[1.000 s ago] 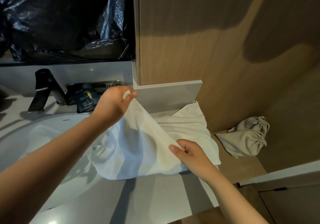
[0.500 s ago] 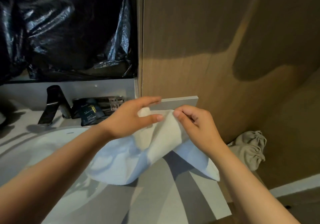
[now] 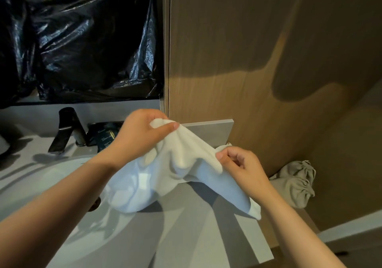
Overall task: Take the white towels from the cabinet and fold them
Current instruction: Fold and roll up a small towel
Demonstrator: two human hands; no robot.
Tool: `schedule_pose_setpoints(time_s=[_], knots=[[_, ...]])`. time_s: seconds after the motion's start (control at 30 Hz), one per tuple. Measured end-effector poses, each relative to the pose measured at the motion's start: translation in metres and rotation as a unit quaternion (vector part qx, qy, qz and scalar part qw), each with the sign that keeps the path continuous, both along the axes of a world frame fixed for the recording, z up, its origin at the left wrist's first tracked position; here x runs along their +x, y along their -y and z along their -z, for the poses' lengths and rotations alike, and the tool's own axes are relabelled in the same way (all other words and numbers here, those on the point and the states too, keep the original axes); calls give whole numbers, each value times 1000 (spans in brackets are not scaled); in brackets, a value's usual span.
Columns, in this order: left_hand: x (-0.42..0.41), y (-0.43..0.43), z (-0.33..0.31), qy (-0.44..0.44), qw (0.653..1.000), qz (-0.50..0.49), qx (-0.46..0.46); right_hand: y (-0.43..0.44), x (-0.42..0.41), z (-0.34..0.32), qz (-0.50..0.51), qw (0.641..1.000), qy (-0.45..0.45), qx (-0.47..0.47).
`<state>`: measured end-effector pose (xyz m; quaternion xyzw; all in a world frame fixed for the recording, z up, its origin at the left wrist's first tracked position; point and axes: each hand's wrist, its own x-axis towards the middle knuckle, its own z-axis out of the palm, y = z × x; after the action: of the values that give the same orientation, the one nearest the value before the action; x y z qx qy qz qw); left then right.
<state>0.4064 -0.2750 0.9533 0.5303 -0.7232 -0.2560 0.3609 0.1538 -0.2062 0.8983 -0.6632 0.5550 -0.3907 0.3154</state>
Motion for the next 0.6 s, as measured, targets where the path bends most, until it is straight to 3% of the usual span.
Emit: schedule_pose_setpoints(time_s=[0.17, 0.3, 0.47, 0.6], knots=[[20, 18, 0, 72, 987, -125, -77, -14, -38, 11, 51, 997, -54, 8], [21, 22, 8, 189, 970, -139, -62, -13, -40, -12, 71, 994, -54, -64], [1, -3, -4, 108, 988, 16, -110, -2, -13, -53, 34, 985, -89, -144], [-29, -26, -15, 35, 986, 158, -30, 5, 4, -74, -12, 971, -134, -200]])
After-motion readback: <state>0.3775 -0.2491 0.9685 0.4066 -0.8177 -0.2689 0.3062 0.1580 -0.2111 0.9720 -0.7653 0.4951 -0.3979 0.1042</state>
